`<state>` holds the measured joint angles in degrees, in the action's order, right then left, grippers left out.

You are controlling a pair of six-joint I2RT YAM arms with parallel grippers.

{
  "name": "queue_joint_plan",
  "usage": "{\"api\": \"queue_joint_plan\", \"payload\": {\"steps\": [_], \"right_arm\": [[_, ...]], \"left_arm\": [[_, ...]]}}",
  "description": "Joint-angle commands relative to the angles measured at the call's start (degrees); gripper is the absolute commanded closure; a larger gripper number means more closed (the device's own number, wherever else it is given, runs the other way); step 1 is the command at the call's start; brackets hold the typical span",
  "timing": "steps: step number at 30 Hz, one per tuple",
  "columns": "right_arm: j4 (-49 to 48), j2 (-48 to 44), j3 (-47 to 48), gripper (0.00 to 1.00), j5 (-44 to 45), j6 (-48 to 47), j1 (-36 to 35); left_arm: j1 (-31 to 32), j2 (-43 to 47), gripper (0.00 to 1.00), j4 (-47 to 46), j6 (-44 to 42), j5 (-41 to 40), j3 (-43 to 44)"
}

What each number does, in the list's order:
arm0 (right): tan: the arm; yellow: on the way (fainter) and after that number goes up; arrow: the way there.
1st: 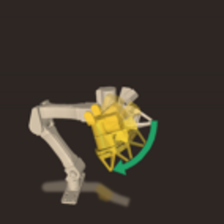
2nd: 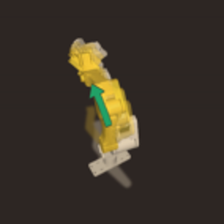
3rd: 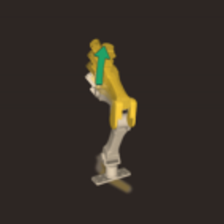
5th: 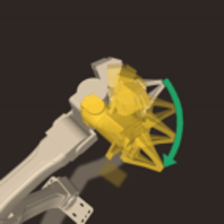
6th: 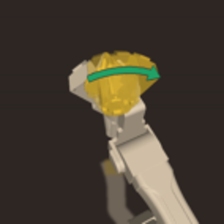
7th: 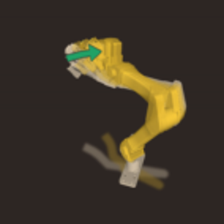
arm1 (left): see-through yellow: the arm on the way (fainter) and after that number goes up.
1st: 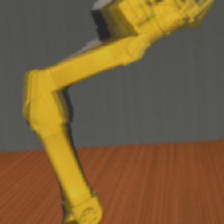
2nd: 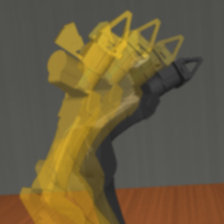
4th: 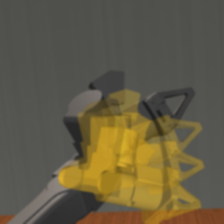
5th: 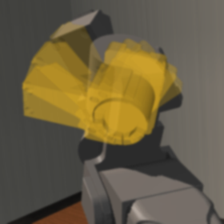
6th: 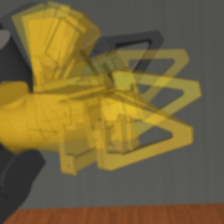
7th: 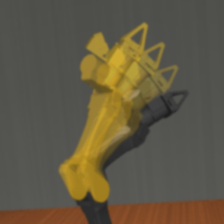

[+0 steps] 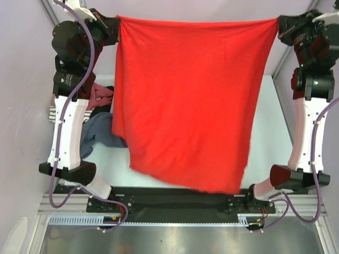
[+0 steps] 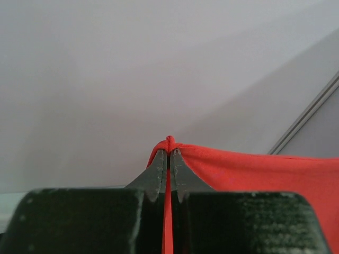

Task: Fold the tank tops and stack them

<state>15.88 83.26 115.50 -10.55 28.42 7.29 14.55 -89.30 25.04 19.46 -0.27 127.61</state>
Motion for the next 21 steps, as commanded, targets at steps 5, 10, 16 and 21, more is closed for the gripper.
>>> {"api": "queue_joint_plan", "payload": {"steps": [5,10,16,21], "right_arm": [[0.5,3.8,22.0,1.00,-2.4,1.4,2.1],[-0.5,-3.1,19.3,1.00,-3.9,3.1,4.3],[-7.3,-18.4,4.7,1.00,-2.7,3.0,4.3],[-5.4,-27.4,1.3,1.00,-1.6,0.6,4.3]], "left_arm": [[-1.0,3.4,1.00,-10.5,0.6,3.7,7.7],[-0.5,9.6,1.00,-11.3,1.0,5.8,4.1],[2.9,23.6,1.00,-16.3,0.0,5.4,-11.1],[3.6,30.9,1.00,-19.2,1.5,6.0,-19.9]]}}
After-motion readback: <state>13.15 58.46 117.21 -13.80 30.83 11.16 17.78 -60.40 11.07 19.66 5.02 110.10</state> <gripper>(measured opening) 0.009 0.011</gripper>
